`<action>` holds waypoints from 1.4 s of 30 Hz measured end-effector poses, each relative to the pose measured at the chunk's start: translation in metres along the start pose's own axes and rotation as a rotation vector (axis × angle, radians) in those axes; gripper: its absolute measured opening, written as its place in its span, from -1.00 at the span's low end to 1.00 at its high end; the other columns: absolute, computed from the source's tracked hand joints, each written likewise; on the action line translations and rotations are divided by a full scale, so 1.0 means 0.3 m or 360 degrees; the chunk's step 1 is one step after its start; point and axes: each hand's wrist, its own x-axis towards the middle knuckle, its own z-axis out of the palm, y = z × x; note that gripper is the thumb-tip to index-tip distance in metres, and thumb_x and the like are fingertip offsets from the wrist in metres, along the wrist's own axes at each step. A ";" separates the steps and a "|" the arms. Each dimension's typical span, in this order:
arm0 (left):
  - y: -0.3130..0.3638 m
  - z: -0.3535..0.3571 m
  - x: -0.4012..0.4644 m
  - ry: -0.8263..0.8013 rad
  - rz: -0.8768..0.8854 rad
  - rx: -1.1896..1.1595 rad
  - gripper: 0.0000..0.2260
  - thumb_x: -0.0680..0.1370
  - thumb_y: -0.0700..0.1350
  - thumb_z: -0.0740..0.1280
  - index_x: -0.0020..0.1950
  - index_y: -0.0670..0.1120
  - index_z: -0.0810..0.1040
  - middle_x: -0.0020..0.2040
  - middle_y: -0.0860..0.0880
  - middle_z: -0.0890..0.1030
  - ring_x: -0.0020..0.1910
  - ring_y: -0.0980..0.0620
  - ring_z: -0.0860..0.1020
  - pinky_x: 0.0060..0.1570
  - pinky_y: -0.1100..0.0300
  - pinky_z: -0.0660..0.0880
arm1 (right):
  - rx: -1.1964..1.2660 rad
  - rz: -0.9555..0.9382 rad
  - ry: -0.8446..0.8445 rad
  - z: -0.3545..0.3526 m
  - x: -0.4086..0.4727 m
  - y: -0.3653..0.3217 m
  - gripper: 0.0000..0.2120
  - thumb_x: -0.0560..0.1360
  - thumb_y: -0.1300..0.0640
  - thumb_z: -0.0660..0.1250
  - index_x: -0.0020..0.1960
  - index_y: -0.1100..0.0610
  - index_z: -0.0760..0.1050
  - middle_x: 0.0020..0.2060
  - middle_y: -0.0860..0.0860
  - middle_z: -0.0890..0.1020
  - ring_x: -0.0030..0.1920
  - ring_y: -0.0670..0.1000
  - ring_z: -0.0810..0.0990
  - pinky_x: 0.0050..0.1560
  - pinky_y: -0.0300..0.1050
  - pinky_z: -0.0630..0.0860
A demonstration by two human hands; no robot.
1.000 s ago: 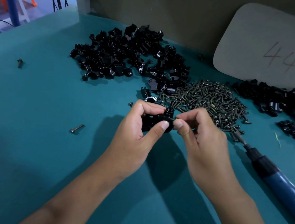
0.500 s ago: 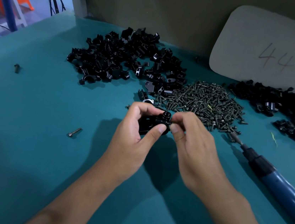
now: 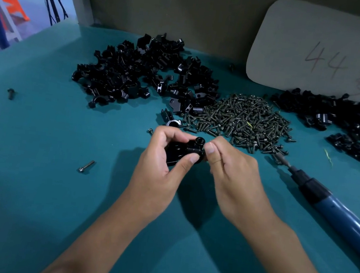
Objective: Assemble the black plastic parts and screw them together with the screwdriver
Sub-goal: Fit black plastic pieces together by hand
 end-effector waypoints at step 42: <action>0.001 -0.019 0.015 -0.0031 -0.0329 -0.0033 -0.72 0.53 -0.20 0.49 0.03 0.21 0.70 0.14 0.19 0.69 0.18 0.17 0.63 0.13 0.31 0.54 | 0.1224 0.0384 0.0370 0.071 -0.050 0.059 -0.88 0.52 0.30 0.46 0.01 0.14 0.61 -0.01 -0.03 0.74 0.03 0.02 0.71 -0.03 -0.14 0.65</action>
